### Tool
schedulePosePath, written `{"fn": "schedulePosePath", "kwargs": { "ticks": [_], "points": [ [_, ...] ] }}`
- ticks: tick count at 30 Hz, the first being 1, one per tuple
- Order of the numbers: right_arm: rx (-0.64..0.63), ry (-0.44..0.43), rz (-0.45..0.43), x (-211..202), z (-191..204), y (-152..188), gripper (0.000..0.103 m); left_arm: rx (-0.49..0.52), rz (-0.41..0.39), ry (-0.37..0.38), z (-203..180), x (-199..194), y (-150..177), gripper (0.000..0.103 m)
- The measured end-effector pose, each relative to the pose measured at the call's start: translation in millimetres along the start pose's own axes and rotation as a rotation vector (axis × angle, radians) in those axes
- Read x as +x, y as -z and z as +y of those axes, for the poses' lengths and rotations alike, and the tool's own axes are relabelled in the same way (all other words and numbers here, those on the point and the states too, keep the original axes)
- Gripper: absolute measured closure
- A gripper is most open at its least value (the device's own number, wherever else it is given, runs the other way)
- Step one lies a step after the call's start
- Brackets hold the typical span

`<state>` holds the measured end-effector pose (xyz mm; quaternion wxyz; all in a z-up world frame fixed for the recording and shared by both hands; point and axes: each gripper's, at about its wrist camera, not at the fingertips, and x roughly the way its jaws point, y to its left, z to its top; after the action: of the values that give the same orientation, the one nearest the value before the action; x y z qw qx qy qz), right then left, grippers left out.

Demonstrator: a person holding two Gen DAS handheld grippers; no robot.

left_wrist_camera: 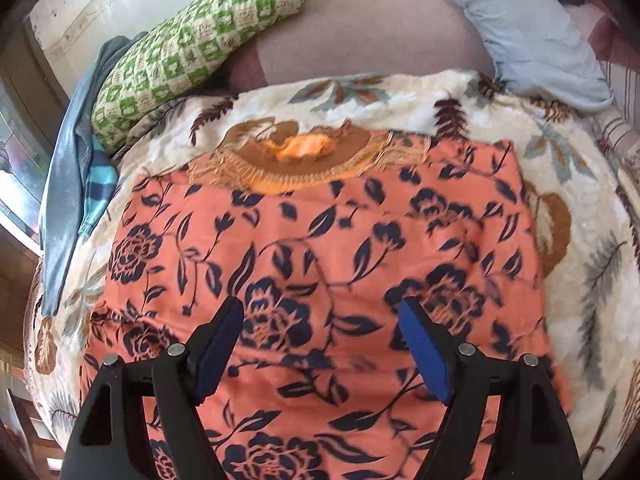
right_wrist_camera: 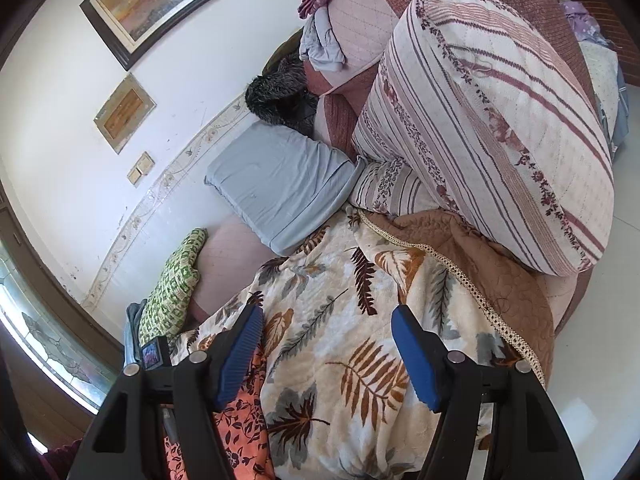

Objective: Fold small clothes

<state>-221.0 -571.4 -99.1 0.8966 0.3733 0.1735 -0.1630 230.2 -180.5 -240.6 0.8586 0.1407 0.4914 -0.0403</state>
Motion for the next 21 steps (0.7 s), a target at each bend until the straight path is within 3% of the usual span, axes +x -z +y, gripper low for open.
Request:
{"fn": "schedulePosePath", "kwargs": {
  "ticks": [5,7,12,15,21],
  "points": [
    [-0.035,-0.021,0.015,7.6,18.6,3.9,0.032,0.034,0.081,-0.060,15.1,28.3,51.2,0.022],
    [-0.038,-0.030,0.026,11.8,24.3,6.0,0.032,0.005,0.019,-0.045,20.1,23.3,61.7,0.021],
    [-0.072,-0.043,0.035,15.5,40.3,9.5,0.032,0.029,0.048,-0.040,18.2,16.8,54.1,0.020],
    [-0.073,-0.059,0.036,17.6,42.5,10.8,0.032,0.037,0.021,-0.037,19.2,5.9,50.8,0.020],
    [-0.079,-0.087,0.057,23.8,36.6,13.0,0.032,0.107,0.046,-0.053,10.4,-2.2,73.1,0.020]
  ]
}}
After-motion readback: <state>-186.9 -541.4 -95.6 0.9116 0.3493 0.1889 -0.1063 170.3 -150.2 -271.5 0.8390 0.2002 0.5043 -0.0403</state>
